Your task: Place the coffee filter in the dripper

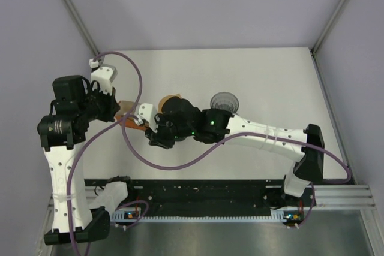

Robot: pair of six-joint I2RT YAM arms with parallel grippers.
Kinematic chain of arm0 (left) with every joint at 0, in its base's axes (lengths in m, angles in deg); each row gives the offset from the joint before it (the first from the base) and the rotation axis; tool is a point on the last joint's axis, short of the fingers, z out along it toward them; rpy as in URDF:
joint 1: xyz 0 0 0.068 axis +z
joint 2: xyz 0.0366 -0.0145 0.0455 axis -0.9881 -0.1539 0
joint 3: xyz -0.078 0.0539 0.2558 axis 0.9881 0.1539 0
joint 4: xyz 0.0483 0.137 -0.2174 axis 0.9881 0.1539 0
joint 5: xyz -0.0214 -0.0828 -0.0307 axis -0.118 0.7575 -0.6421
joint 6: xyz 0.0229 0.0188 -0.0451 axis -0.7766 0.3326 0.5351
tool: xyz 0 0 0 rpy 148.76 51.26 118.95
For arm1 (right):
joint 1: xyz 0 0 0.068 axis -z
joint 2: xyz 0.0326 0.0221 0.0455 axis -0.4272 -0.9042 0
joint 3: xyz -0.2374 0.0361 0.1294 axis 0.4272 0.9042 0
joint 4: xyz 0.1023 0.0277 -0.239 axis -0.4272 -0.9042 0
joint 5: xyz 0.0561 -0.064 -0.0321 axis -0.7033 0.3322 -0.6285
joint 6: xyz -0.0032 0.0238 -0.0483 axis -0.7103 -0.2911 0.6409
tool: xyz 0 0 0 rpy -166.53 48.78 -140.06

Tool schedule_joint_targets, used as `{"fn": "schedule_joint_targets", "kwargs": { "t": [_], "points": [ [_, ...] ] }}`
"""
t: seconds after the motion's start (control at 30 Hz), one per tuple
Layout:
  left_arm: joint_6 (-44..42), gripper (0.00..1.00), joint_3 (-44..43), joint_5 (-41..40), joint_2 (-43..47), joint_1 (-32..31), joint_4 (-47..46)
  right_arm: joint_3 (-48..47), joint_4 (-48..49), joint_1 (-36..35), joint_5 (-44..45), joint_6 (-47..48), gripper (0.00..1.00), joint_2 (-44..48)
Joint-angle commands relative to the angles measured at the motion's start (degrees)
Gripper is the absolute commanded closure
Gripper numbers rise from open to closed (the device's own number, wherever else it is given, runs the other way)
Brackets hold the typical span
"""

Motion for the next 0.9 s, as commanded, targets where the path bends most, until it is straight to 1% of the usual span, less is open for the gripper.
{"fn": "schedule_joint_targets", "kwargs": {
  "t": [0.0,0.13,0.3,0.53,0.7,0.87],
  "points": [
    [0.8,1.00,-2.1,2.2,0.7,0.3,-0.6,-0.6,4.7,-0.7,3.5,0.8,0.74,-1.3],
    [0.9,1.00,-1.9,2.3,0.9,0.3,-0.5,-0.7,6.3,-0.1,5.1,1.0,0.71,-2.1],
    [1.0,1.00,-1.7,2.5,1.0,0.3,-0.3,-1.7,7.1,1.2,5.0,0.3,0.70,-3.6],
    [1.0,1.00,-1.7,2.3,1.1,0.3,-0.5,-3.1,7.2,2.0,5.7,0.2,0.73,-5.3],
    [0.6,1.00,-1.4,1.5,1.3,0.2,-0.4,-2.6,7.1,3.0,7.2,-0.4,0.75,-4.7],
    [0.8,1.00,-1.1,1.6,1.3,0.3,-0.7,-3.0,7.7,3.8,5.9,-0.5,0.75,-5.1]
  ]
}}
